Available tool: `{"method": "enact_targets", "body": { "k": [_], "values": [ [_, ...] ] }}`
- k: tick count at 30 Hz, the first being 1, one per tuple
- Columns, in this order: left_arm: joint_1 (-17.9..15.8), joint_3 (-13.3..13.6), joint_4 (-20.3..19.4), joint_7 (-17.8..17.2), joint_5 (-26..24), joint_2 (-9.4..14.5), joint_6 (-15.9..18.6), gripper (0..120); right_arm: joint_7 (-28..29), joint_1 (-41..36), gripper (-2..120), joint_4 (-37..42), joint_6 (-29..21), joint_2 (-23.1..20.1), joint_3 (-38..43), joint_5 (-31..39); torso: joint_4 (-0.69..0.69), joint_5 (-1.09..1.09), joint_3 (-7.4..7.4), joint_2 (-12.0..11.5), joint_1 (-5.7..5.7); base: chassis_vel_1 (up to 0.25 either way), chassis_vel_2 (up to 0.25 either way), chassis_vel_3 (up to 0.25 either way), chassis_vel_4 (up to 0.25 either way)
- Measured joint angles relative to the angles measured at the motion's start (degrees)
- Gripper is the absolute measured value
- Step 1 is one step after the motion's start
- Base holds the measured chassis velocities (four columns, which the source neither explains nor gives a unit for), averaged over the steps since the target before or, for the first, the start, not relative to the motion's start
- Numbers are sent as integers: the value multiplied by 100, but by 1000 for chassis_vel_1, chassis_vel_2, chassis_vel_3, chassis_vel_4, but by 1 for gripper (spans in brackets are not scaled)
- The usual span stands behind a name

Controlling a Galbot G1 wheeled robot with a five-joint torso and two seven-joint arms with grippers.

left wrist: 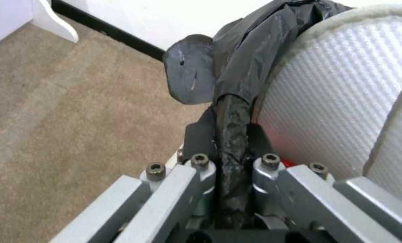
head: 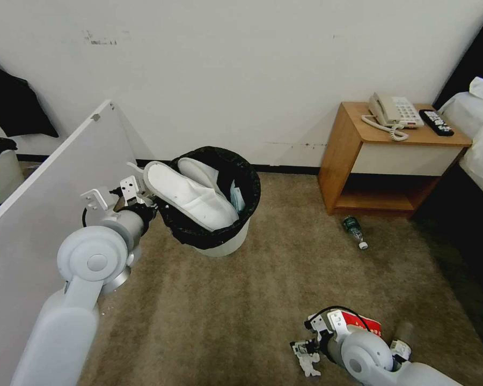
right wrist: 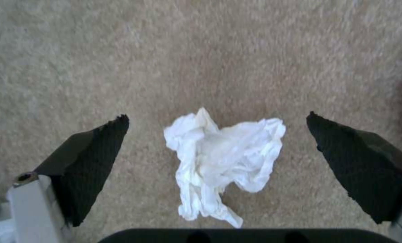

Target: Pick up the trash bin, then pick up the garbage from the floor and place it into the trash bin.

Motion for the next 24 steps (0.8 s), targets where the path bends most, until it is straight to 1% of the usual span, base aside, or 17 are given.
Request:
{"method": "enact_targets", "body": {
  "k": [24],
  "values": [
    [59,-4,-65,-17,19,-8,-3,4,-57,-137,99,-200,71,115,54,-151,0,0,0,0,0,0,0,0,0]
  ]
}}
